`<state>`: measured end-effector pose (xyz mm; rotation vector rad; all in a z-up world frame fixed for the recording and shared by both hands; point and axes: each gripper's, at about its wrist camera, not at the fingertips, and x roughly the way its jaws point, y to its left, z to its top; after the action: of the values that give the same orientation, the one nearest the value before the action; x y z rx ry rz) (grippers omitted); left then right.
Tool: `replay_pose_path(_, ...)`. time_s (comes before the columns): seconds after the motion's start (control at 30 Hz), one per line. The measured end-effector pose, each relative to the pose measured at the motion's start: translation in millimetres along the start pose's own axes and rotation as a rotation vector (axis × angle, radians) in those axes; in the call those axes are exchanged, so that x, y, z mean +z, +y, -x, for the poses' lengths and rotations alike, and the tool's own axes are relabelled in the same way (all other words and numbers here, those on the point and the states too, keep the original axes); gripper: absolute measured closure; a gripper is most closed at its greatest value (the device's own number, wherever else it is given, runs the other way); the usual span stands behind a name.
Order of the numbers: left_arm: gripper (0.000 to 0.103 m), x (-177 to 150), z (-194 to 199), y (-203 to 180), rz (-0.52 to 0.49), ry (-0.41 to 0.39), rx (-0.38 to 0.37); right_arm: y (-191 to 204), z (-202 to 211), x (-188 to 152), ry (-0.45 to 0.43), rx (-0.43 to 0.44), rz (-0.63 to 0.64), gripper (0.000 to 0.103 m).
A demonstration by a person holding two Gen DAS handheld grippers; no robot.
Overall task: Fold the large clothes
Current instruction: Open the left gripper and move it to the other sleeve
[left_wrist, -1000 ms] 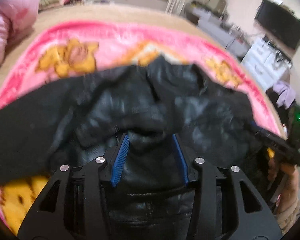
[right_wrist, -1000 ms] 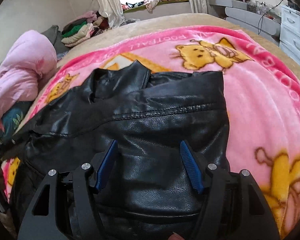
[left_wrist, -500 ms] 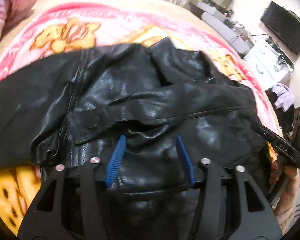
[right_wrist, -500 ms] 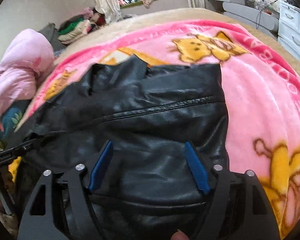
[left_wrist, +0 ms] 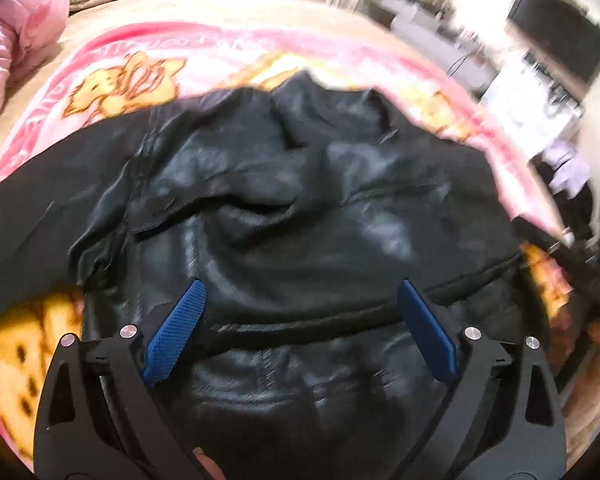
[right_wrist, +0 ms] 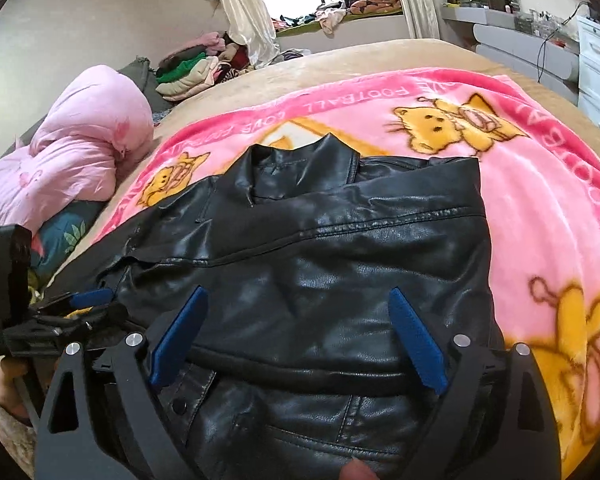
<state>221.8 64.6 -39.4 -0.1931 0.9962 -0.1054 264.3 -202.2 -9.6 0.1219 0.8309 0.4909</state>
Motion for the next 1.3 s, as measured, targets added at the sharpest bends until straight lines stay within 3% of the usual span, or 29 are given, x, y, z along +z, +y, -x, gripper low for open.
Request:
replay_pose_path(0.1,0.013,-11.9,-12.4,4.5,-0.016,0.04,0.069,4.4,-4.3,-5.0,0.01,-0.013,0.023,0.012)
replay_pose_path(0.23,0.013,-16.3,-16.5,8.5,-0.008,0.035,0.073,1.9,-25.9,-16.3,0.097,-0.094,0.031,0.012)
replay_pose_path(0.33,0.013,-17.0,-12.3,12.1,0.022,0.016,0.049,-9.6,-46.6,-26.6,0.158,-0.094,-0.003,0.012)
replay_pose_path(0.57,0.009,-17.2,10.7,14.6,0.065,-0.046,0.03,-3.6,-20.7,-19.7,0.101,-0.05,-0.029,0.012)
replay_pose_path(0.7,0.009,-18.6,22.6,18.8,0.083,-0.074,0.038,3.8,-5.9,-14.6,0.058,-0.028,-0.028,0.005)
replay_pose_path(1.3,0.009,-15.9,48.4,51.2,0.171,-0.115,0.047,61.1,10.4,-8.2,-0.009,0.014,0.044,0.005)
